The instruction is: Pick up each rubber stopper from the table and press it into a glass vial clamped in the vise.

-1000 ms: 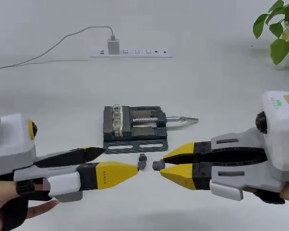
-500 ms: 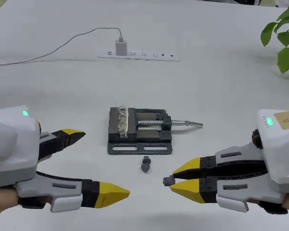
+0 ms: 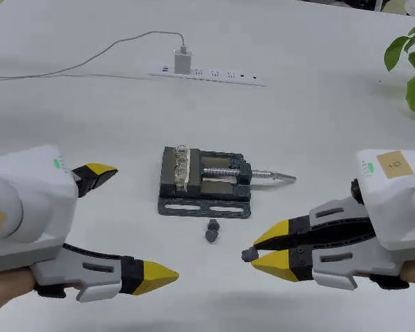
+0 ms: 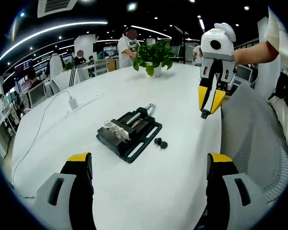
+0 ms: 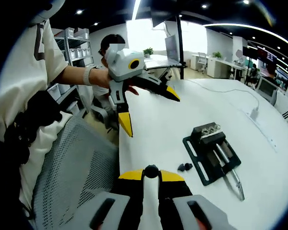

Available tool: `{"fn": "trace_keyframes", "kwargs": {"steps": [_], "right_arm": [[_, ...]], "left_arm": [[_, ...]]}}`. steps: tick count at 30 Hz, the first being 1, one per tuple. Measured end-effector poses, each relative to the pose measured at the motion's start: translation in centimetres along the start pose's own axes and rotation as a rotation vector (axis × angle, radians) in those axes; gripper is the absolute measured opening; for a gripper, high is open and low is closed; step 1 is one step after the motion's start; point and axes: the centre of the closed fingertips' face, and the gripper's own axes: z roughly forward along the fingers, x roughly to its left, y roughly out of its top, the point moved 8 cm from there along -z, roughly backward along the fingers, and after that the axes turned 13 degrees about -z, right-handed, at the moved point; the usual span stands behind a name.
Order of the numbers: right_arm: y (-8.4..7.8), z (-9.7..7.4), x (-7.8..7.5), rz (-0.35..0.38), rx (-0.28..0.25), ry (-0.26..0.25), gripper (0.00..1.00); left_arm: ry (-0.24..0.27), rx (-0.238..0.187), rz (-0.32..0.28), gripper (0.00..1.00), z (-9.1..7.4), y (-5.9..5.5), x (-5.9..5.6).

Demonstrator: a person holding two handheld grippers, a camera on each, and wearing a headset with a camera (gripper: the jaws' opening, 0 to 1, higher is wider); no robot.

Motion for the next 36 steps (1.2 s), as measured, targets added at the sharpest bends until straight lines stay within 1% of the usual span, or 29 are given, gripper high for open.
{"fn": "trace_keyframes", "kwargs": {"steps": [3,5,10,13,14,16,17,18,21,23,24,27,28,30,35,36], "right_arm": [[0.3,0.1,-0.4,-0.016,0.012,0.010,0.06],[0.3,0.1,-0.9,-0.028,0.032,0.016,0.06],[0.3,0.2,-2.4,-0.055,0.086,0.028,0.06],[0.5,0.2,-3.2,-0.066,0.115,0.053,0.06],[0.2,0.3,-3.9,-0.073,0.135,0.061,0.06],[0.4,0.4,-4.6,-0.092,0.163,0.064,0.06],[0.5,0.4,-4.9,-0.102,0.165,0.060,0.06],[0.7,0.5,-5.0,-0.103,0.172,0.067,0.06],[1.2,0.5,-6.1,-0.151,0.226,0.089,0.06],[1.5,0.5,-6.8,-0.179,0.252,0.100,0.06],[1.4,0.5,-7.6,-0.198,0.277,0.113,0.06],[1.6,0.6,-9.0,-0.228,0.312,0.134,0.06],[1.7,0.6,-9.4,-0.241,0.320,0.133,0.06],[2.0,0.8,-10.1,-0.254,0.337,0.149,0.06],[2.8,1.2,-11.9,-0.320,0.397,0.179,0.06],[3.0,1.3,-12.3,-0.339,0.420,0.192,0.06]], "left_arm": [[0.011,0.000,0.016,0.99,0.0,-0.1,-0.1],[0.023,0.003,0.030,0.99,0.0,-0.1,-0.1],[0.031,0.005,0.046,0.99,0.0,-0.3,-0.2],[0.041,0.014,0.062,0.99,-0.1,-0.5,-0.2],[0.042,0.017,0.067,0.99,-0.1,-0.5,-0.1],[0.044,0.018,0.070,0.99,-0.1,-0.6,-0.1],[0.046,0.020,0.070,0.99,-0.1,-0.7,0.0],[0.046,0.022,0.070,0.99,-0.1,-0.7,0.1],[0.046,0.025,0.066,0.99,-0.3,-0.8,0.2],[0.049,0.027,0.064,0.99,-0.3,-0.9,0.2],[0.049,0.030,0.057,0.99,-0.3,-1.0,0.3],[0.047,0.017,0.033,0.99,-0.4,-1.1,0.3],[0.048,0.016,0.028,0.98,-0.4,-1.1,0.3],[0.051,0.017,0.024,0.98,-0.3,-1.2,0.3],[0.049,0.024,0.019,0.98,-0.1,-1.3,0.1],[0.050,0.027,0.022,0.98,-0.1,-1.4,0.1]]}}
